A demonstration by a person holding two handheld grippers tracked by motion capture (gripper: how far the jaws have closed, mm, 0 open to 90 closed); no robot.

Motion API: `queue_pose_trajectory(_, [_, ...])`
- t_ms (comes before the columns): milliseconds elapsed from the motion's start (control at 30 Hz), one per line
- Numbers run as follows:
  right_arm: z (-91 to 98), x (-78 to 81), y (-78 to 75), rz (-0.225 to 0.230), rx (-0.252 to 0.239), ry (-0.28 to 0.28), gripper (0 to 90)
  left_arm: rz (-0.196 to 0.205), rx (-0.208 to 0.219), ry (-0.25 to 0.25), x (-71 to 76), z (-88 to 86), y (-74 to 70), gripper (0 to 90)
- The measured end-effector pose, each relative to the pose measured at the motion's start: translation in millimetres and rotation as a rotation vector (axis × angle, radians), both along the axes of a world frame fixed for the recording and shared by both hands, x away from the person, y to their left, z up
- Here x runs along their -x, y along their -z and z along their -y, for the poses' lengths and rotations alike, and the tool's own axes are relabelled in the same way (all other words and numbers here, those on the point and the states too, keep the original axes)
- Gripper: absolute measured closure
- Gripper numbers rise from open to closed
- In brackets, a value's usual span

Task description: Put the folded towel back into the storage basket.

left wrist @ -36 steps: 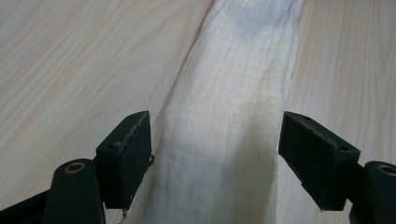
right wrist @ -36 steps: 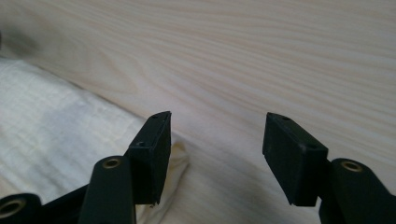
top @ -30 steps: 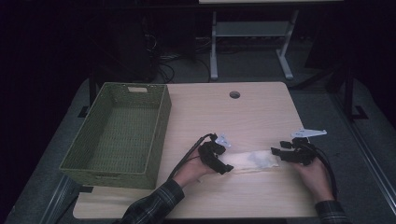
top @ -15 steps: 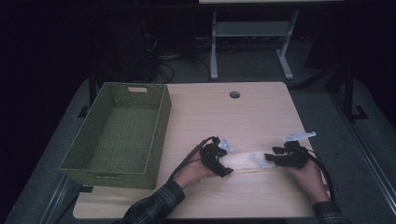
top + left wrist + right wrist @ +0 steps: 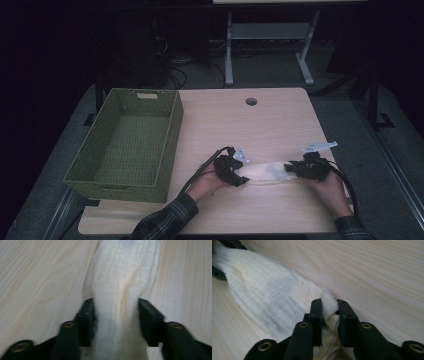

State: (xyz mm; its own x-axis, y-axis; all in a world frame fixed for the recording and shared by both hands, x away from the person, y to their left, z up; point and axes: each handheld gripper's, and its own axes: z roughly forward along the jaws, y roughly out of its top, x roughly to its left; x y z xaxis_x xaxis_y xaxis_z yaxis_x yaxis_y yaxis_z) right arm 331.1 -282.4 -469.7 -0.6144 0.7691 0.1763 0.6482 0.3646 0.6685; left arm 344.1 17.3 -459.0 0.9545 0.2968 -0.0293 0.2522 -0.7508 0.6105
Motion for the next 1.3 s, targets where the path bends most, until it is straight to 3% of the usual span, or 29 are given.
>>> queue_pose_trajectory(133, [-0.4, -0.7, -0.4, 0.004, 0.002, -0.002, 80.4, -0.016, 0.016, 0.001, -0.2, -0.5, 0.0, 72.0])
queue_pose_trajectory(233, [-1.1, -1.7, -1.7, 0.020, 0.008, 0.004, 80.7, -0.024, 0.021, 0.003, -1.2, -2.5, -1.4, 74.5])
queue_pose_trajectory(333, [-2.0, -2.5, -6.4, 0.033, 0.001, 0.015, 80.8, -0.037, 0.067, -0.015, -2.5, -6.4, -5.8, 75.5])
queue_pose_trajectory(533, [-5.9, -5.3, -18.0, 0.065, 0.000, 0.014, 80.8, -0.040, 0.119, -0.036, -3.6, -16.7, -19.5, 76.7])
queue_pose_trajectory(1067, [-34.5, -26.0, -59.6, 0.145, -0.030, -0.010, 80.7, 0.025, 0.211, -0.077, -0.7, -47.1, -72.6, 77.1])
queue_pose_trajectory(1133, [-39.1, -29.5, -64.8, 0.154, -0.030, -0.019, 80.7, 0.056, 0.223, -0.084, -1.3, -54.6, -86.4, 77.1])
queue_pose_trajectory(1300, [-53.7, -39.2, -81.2, 0.183, -0.037, -0.037, 80.6, 0.083, 0.248, -0.113, -2.2, -67.2, -105.1, 77.1])
